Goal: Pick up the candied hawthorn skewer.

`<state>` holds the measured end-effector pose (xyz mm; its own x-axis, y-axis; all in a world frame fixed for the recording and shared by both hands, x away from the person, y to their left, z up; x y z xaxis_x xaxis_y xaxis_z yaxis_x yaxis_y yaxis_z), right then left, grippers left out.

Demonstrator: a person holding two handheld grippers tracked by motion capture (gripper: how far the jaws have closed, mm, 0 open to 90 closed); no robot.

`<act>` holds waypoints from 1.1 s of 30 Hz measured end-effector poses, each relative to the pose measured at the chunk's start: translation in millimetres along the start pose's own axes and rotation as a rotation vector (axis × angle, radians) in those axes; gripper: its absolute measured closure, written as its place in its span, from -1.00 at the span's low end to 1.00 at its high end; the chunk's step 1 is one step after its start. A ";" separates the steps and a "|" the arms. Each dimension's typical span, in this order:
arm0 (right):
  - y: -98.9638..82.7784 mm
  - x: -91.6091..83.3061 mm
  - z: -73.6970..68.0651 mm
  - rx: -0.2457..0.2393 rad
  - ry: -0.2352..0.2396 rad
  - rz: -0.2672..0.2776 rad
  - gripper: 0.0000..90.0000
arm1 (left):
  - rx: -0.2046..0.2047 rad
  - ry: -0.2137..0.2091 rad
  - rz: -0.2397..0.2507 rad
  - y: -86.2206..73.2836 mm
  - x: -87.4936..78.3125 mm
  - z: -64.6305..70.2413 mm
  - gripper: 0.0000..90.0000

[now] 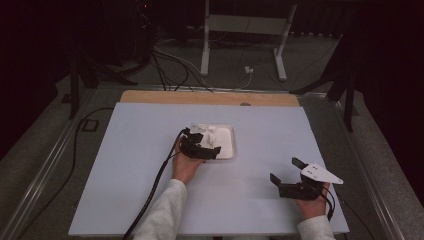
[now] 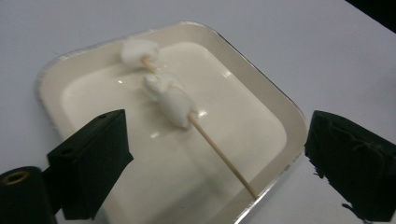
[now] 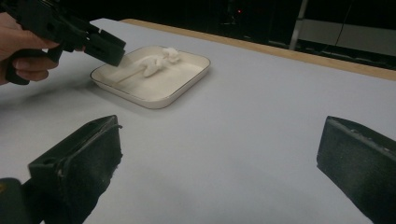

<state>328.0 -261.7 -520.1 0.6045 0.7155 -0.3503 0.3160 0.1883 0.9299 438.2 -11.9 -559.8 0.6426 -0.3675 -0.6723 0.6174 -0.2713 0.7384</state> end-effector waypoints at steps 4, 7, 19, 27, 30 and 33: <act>0.1 -0.2 -0.1 0.002 0.000 0.001 -1.00 | -0.006 -0.001 -0.043 -3.8 5.9 4.5 -0.61; -0.1 -0.4 0.0 0.002 0.000 0.000 -1.00 | -0.006 -0.004 -0.088 -9.4 10.6 5.7 -0.41; -0.7 1.0 -0.5 0.001 -0.002 -0.006 -1.00 | -0.023 -0.049 -0.176 -13.3 14.8 11.5 0.49; -0.7 0.6 0.0 0.000 -0.003 -0.005 -1.00 | -0.082 -0.058 -0.220 -11.3 18.3 10.7 0.75; -0.7 0.5 0.3 0.000 -0.004 -0.005 -1.00 | -0.086 -0.046 -0.226 -11.2 19.3 8.9 0.84; -0.9 0.3 0.8 0.001 -0.004 -0.005 -1.00 | -0.092 -0.041 -0.231 -11.6 19.8 7.3 0.97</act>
<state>328.5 -262.2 -521.1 0.6058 0.7116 -0.3557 0.3199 0.1915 0.9279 440.4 -22.4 -581.3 0.4615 -0.3418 -0.8187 0.7855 -0.2714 0.5562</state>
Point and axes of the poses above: each handheld gripper's, and its own axes: x roughly forward along the jaws, y roughly out of its top, z roughly to its right, the point moved 9 cm from there along x, roughly forward along the jaws, and after that the axes turned 15 degrees about y, right-handed, at the moved point
